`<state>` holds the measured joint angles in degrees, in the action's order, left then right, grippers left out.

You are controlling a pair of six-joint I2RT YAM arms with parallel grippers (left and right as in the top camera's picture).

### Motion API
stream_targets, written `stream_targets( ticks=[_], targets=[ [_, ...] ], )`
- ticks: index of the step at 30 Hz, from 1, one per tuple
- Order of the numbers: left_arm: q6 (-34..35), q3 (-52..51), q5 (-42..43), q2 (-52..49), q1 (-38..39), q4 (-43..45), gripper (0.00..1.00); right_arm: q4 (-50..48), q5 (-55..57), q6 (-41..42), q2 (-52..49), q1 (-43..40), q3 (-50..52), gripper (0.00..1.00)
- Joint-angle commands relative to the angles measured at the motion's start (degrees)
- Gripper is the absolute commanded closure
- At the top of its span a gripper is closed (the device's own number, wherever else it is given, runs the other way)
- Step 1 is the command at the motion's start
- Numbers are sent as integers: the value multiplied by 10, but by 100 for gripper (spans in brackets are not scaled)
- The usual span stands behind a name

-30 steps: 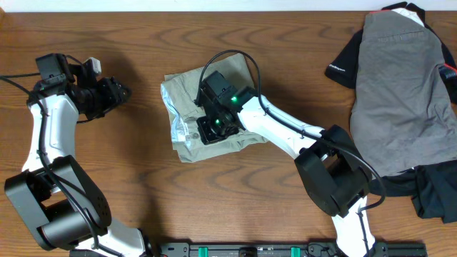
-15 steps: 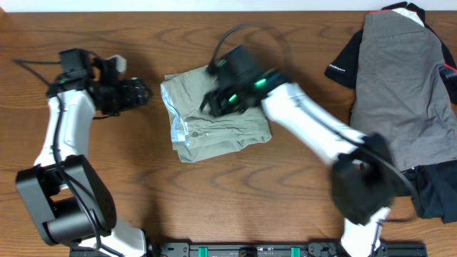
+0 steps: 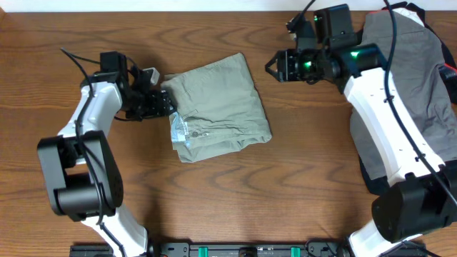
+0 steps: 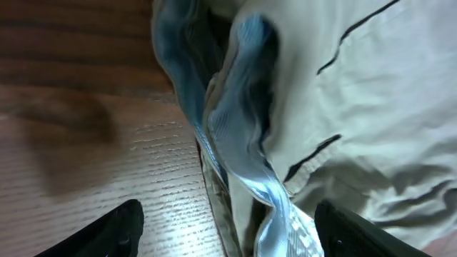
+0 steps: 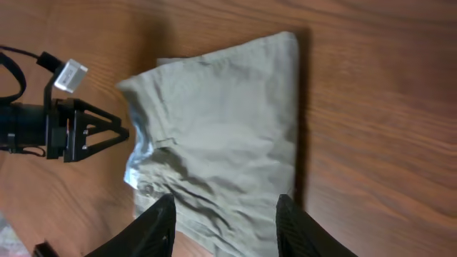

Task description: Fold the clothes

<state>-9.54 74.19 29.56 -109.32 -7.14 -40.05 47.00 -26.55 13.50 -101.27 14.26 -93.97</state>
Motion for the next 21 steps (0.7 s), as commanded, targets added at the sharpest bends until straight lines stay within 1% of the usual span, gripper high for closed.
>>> stream_targets(
  ticks=[1,7,8,12,21],
  targets=[
    [-29,0,-7,-11,9,0,22,5,-3,-18,15,-15,-4,56],
    [-30,-2,-6,-20,28,0,21,4,-2,-20,15,-16,-4,56],
    [-39,-4,-6,-21,34,1,21,3,-2,-20,15,-16,-4,56],
    [-42,-9,-7,-32,51,19,21,4,-4,-20,15,-16,-4,56],
    [-36,-9,-7,-84,52,31,21,22,-7,-32,15,-16,-4,58]
  ],
)
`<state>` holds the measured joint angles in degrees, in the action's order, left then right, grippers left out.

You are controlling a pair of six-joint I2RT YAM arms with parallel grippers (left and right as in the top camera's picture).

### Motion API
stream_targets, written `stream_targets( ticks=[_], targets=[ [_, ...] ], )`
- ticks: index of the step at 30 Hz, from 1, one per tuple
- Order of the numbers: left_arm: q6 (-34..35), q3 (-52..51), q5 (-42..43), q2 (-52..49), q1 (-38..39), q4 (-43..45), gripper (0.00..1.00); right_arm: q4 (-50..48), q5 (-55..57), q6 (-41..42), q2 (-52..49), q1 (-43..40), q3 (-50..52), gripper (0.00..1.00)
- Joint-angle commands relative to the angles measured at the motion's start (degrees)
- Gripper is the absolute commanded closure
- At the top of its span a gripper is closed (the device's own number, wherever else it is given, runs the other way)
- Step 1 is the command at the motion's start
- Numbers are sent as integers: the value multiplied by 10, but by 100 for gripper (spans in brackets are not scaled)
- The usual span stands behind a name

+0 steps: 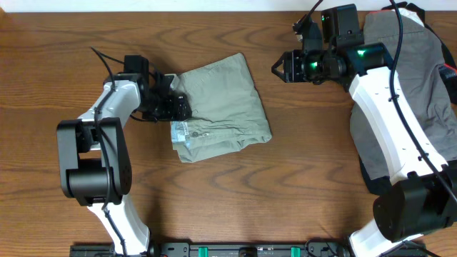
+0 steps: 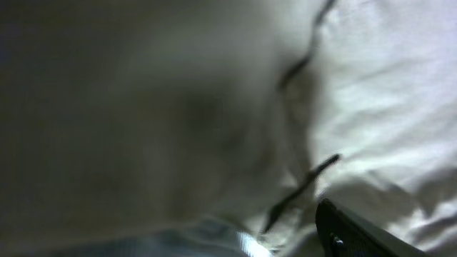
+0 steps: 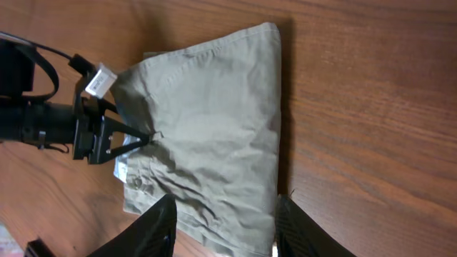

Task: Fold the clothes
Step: 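Drag the folded khaki shorts toward the upper-left table corner with left gripper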

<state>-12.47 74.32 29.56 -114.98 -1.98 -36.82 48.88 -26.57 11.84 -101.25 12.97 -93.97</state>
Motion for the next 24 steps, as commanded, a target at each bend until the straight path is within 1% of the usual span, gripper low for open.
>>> stream_targets(
  ticks=[1,3,4,5,6,7,8,10,12,16,18,24],
  targets=[
    [-5,-10,-7,-32,0,0,21,2,-7,-16,15,-3,-4,58],
    [1,-10,-6,-38,0,5,22,2,-6,-16,15,-3,-4,58],
    [11,-10,-6,-41,0,10,27,2,-6,-16,15,-3,-4,58],
    [30,-10,-3,-43,1,16,45,2,-6,-17,15,-3,-4,58],
    [46,-10,5,-43,1,21,58,2,-6,-17,15,-3,-4,58],
    [61,-10,23,-43,2,25,69,2,-4,-17,15,-3,-4,58],
    [74,-10,49,-43,4,28,75,1,-2,-16,15,-3,-4,58],
    [95,-10,100,-43,7,36,81,-2,-2,-16,15,-3,-4,58],
    [129,-10,126,-43,11,47,93,-3,-2,-16,15,-3,-4,57],
    [212,-10,127,-43,9,79,94,-3,-2,-16,15,-3,-4,57],
    [265,-10,127,-43,0,113,94,-3,-2,-16,15,-3,-4,57],
    [424,-10,115,-43,-59,250,94,3,-2,-17,15,-3,-4,56]
  ],
)
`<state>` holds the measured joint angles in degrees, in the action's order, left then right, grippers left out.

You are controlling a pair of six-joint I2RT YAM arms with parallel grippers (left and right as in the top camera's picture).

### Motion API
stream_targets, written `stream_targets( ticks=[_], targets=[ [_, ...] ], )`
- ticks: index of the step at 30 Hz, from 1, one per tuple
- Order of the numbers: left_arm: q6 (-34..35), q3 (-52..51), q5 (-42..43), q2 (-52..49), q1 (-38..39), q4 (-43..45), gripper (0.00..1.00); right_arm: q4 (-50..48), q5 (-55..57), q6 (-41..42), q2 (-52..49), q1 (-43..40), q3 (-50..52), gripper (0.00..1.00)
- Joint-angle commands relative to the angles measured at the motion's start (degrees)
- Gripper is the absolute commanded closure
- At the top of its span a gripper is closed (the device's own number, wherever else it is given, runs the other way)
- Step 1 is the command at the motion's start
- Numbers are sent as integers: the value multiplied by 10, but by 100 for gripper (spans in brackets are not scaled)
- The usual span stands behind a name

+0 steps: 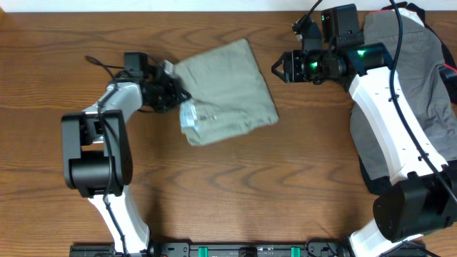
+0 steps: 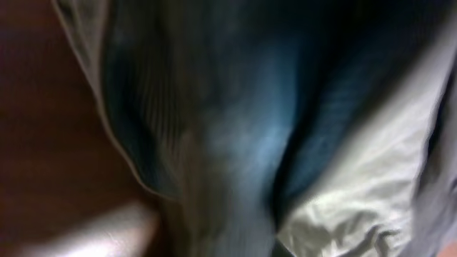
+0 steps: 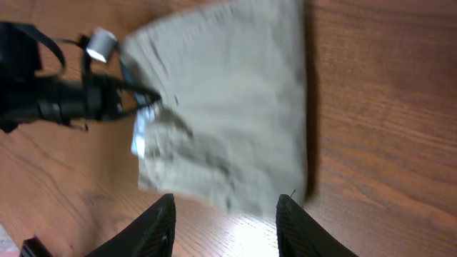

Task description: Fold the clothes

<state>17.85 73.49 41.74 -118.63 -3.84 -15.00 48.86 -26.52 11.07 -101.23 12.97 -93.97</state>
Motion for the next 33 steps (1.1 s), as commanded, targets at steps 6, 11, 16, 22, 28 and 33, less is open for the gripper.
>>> stream_targets(
  ticks=[6,11,16,22,28,33],
  targets=[
    [253,-1,-68,-6,-128,137,94,4,14,-9,15,-3,-4,54],
    [364,-2,-128,-7,-196,148,94,2,19,-9,15,-3,-4,53],
    [374,-2,-145,-7,-237,137,94,0,23,-9,15,-3,-4,52],
    [377,-2,-165,-7,-252,103,95,-2,23,-9,15,-3,-4,52],
    [378,-2,-175,-7,-233,98,93,-6,23,-9,15,-1,-4,50],
    [378,-2,-185,-7,-217,103,88,-4,23,-9,15,0,-4,51]
  ],
)
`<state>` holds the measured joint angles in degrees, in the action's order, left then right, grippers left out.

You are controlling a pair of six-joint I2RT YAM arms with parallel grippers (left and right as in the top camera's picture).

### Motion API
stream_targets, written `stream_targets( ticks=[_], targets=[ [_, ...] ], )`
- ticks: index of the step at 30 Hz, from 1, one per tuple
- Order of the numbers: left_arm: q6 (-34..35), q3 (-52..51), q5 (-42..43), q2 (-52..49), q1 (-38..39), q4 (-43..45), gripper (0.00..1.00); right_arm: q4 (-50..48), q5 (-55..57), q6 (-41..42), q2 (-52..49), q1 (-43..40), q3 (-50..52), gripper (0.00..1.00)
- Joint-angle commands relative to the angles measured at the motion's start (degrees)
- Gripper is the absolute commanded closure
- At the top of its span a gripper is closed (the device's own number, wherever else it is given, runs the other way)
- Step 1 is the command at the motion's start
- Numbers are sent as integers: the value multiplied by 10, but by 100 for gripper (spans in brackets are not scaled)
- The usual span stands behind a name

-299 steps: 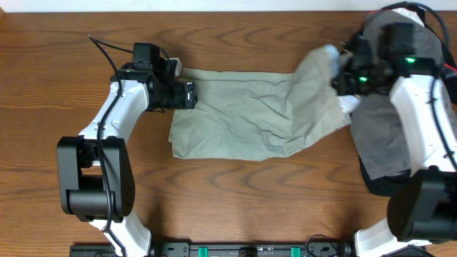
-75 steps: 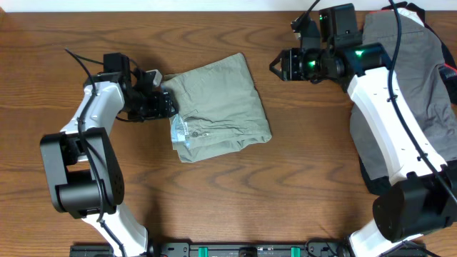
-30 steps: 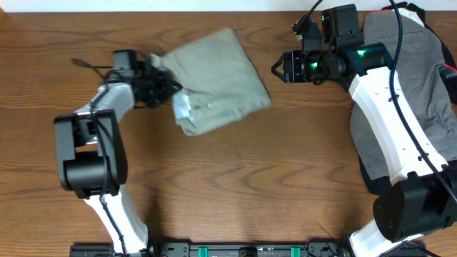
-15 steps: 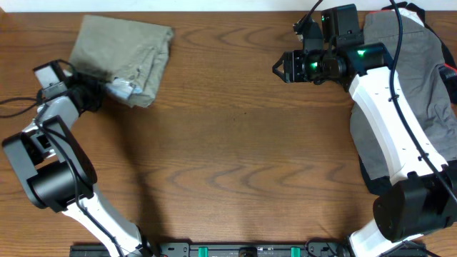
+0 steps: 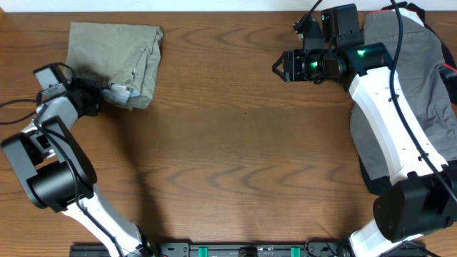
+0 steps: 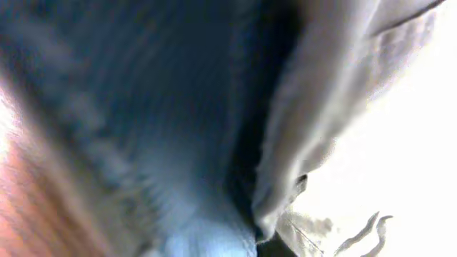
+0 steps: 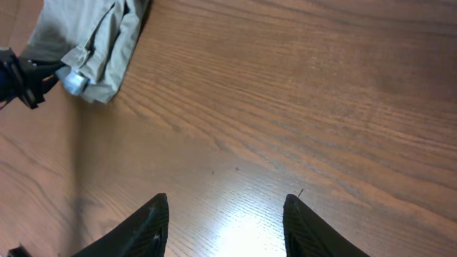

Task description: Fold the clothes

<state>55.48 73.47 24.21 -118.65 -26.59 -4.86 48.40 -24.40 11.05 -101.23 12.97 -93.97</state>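
A folded khaki garment point(image 5: 114, 57) lies at the table's far left corner, its pale blue lining showing at the near edge. My left gripper point(image 5: 98, 96) is at that edge, shut on the cloth. Blurred khaki fabric point(image 6: 335, 86) and blue lining point(image 6: 143, 121) fill the left wrist view, hiding the fingers. My right gripper point(image 5: 278, 68) hovers open over bare wood at the far right; its fingers point(image 7: 152, 225) hold nothing. The right wrist view shows the garment point(image 7: 93, 43) at upper left.
A pile of grey clothing point(image 5: 418, 78) lies at the right edge under and behind the right arm. The wooden table point(image 5: 235, 164) stretches between the two arms. The left arm's cable runs off the left edge.
The khaki garment was left of the table's middle and now lies in the far left corner, with my left gripper still on its edge. The right arm has barely moved.
First my left gripper stood open at the left edge of the folded garment near the table's middle. Then it was pushed into that edge, then the garment sat turned and a little farther back. Now gripper and garment are in the far left corner.
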Motion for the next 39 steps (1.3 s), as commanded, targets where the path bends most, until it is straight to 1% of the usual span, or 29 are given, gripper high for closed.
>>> stream_targets(
  ticks=[1,5,11,12,13,14,15,16,18,21,23,29,31,33,35,37,38,39],
  targets=[
    [2,-1,-9,-6,13,3,88,0,2,-8,15,0,-4,50],
    [17,-1,-10,-7,23,5,88,0,2,-9,15,1,-3,50],
    [17,-1,-14,-6,25,9,87,1,3,-9,15,1,-3,50],
    [17,-1,-14,-7,25,11,75,1,3,-9,15,1,-3,50],
    [16,-1,-14,-6,25,12,51,0,3,-9,15,1,-3,50],
    [16,-1,-14,-6,25,13,21,0,2,-9,15,1,-3,50],
    [16,-1,-14,-6,25,13,0,0,2,-9,15,1,-3,50],
    [16,-1,-13,-6,25,13,2,0,2,-9,15,1,-2,50],
    [5,-1,-3,-6,23,14,2,-1,3,-9,15,1,0,50],
    [-55,-1,41,1,17,36,2,-2,2,-9,15,1,0,48],
    [-79,-1,52,12,13,36,2,-3,2,-9,15,1,0,47],
    [-163,-1,54,84,7,-18,2,-17,2,-15,15,1,0,44],
    [-205,-1,54,121,9,-53,2,-25,-19,-33,15,1,0,34],
    [-255,-1,53,159,10,-94,2,-37,-76,-90,15,1,-1,26],
    [-302,-1,49,196,10,-136,2,-40,-106,-139,15,2,-3,19],
    [-345,-1,49,232,11,-172,2,-40,-101,-189,16,3,-5,10],
    [-367,-1,50,249,12,-188,2,-40,-92,-219,16,3,-5,2],
    [-392,-1,52,266,15,-204,2,-41,-73,-242,16,3,-5,1]
  ],
)
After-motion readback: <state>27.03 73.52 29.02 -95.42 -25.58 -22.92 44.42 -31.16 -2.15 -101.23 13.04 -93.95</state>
